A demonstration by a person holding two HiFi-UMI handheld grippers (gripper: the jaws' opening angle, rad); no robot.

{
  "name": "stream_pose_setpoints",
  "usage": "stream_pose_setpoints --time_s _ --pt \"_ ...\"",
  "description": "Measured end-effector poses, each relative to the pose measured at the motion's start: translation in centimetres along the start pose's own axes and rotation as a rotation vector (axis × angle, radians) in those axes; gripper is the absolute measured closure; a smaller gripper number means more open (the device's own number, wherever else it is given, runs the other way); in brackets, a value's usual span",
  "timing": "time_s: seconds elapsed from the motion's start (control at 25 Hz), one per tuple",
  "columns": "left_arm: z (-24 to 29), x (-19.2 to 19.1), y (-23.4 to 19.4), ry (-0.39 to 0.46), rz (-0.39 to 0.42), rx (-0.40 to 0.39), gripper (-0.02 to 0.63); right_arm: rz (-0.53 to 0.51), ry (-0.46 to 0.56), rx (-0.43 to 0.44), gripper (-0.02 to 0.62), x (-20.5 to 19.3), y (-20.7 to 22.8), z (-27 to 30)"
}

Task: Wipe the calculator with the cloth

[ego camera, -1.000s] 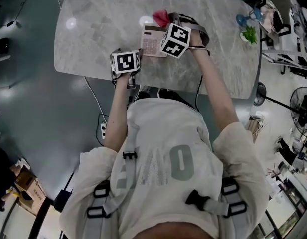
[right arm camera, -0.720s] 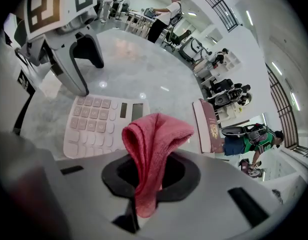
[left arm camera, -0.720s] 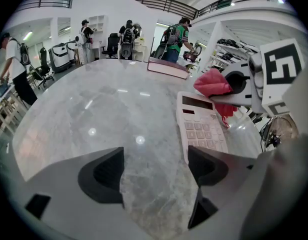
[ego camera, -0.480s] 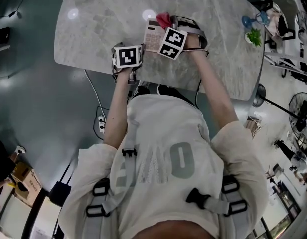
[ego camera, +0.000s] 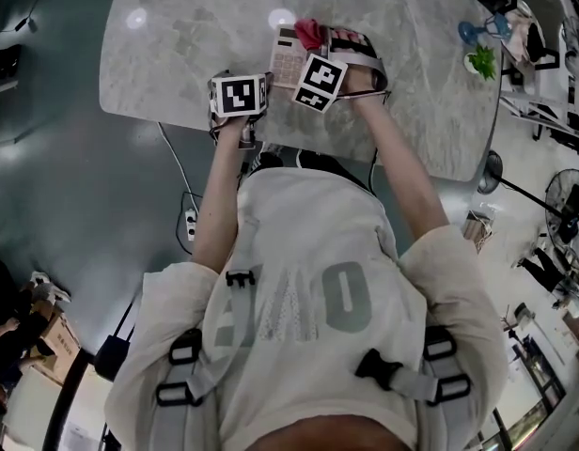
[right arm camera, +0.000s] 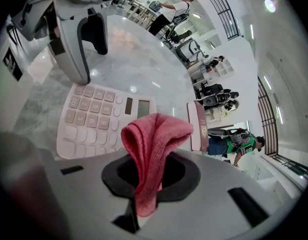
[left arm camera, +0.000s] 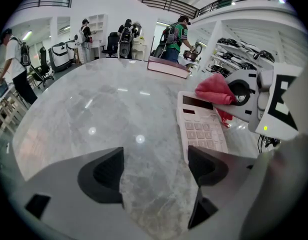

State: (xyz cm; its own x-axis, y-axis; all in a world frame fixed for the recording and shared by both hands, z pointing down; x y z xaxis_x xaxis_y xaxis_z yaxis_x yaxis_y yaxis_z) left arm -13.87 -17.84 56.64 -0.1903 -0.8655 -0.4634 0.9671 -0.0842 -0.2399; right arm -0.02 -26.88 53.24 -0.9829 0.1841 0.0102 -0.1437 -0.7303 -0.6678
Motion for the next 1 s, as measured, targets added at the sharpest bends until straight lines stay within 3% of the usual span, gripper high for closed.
stream_pose_setpoints --time_s 0.2,0.64,1.0 --pt "0.0 -0.1 -0.1 -0.005 -0.004 0.003 0.2 -0.01 -0.002 0.011 0.538 0.1 -0.5 -0.1" --pt "-0.4 0.0 0.0 0.006 -0.004 0.009 0.201 -0.036 0.038 0.147 0.54 0.8 -3.9 -1.3" --pt "-0.6 -0.1 0.0 0.0 -0.009 0.011 0.201 -0.058 0.078 0.206 0.54 1.5 -6.9 -3.6"
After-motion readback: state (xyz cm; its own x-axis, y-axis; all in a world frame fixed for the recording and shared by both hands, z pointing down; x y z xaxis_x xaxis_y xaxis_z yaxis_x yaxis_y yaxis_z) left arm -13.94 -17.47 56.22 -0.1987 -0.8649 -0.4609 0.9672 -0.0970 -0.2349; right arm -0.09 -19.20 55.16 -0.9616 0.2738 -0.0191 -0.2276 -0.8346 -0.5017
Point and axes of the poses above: the fingertips, and each gripper's own axes: z forward along the fingers, y to its right, x out of its top, the point moved 5 cm from there along -z, backward along the fingers, and after that the axes turned 6 degrees about -z, right-handed, at the moved point
